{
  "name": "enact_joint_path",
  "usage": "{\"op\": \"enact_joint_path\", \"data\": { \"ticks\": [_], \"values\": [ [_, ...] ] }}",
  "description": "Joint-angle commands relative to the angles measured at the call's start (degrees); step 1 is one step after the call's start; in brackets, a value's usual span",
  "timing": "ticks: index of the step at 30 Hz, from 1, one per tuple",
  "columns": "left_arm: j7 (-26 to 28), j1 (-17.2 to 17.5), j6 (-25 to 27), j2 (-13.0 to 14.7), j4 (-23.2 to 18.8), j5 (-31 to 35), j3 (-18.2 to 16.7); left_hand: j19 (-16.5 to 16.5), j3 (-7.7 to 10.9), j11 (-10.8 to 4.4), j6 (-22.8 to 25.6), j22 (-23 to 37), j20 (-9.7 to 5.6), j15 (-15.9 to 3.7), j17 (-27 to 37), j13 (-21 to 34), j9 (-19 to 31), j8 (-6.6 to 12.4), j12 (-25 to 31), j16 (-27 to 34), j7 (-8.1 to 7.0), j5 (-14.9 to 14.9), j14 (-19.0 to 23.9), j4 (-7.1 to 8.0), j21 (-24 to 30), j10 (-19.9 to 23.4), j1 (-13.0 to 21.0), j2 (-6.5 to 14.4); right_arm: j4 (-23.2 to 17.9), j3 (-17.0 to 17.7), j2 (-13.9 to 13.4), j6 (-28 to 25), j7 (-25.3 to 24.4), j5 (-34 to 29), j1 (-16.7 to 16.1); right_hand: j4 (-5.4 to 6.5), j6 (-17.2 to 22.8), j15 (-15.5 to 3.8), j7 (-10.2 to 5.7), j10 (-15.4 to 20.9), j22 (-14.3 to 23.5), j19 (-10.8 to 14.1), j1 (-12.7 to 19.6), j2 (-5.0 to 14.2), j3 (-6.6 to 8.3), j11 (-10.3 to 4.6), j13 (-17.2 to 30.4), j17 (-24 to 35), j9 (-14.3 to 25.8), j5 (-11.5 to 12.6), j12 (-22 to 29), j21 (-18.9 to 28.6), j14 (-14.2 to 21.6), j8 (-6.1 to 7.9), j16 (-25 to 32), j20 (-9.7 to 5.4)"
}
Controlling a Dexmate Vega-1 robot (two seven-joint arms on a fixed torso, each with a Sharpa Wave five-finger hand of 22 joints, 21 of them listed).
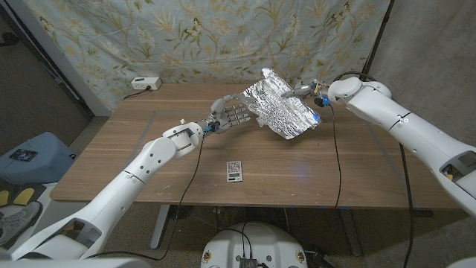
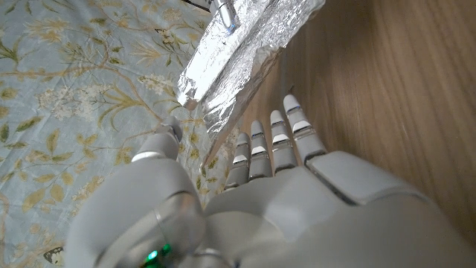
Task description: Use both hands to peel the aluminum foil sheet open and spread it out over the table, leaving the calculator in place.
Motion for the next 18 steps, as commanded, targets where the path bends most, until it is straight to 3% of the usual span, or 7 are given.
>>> {"op": "enact_joint_path", "data": {
  "ticks": [1,18],
  "values": [
    [2.38,-2.10,1.59,-1.88,1.85,-0.31,0.83,1.07,-0.21,-0.06,0.77,0.11,-0.07,-0.17,0.09,0.32,0.11,0.61,0.43,0.44,0.02,0.56,1.15,-0.09,0.67,0.95,0.86,-0.12,0.36,0.15,0.57,0.53,0.53,1.72,0.54,0.23,0.38,-6.04,0.39,0.89,0.21,0.45,1.48,2.46,-0.04,-0.30,2.76,0.23,0.07,-0.15,0.90,0.33,2.38,-0.07,-0.07,0.04],
    [3.30,-5.00,2.55,-5.56,3.52,0.74,3.07,2.45,-0.51,-0.92,1.21,0.10,-0.25,-1.17,0.11,0.64,0.10,0.53,0.77,0.61,-0.19,0.75,2.66,-0.26,1.01,2.15,2.09,-0.53,-1.04,0.29,0.78,1.39,0.38,3.33,0.06,0.16,0.44,-6.11,0.60,0.86,0.23,0.65,1.67,2.95,-0.11,0.02,2.97,0.32,0.13,-0.24,1.21,0.30,2.76,-0.31,-0.14,0.05]
  ]
}}
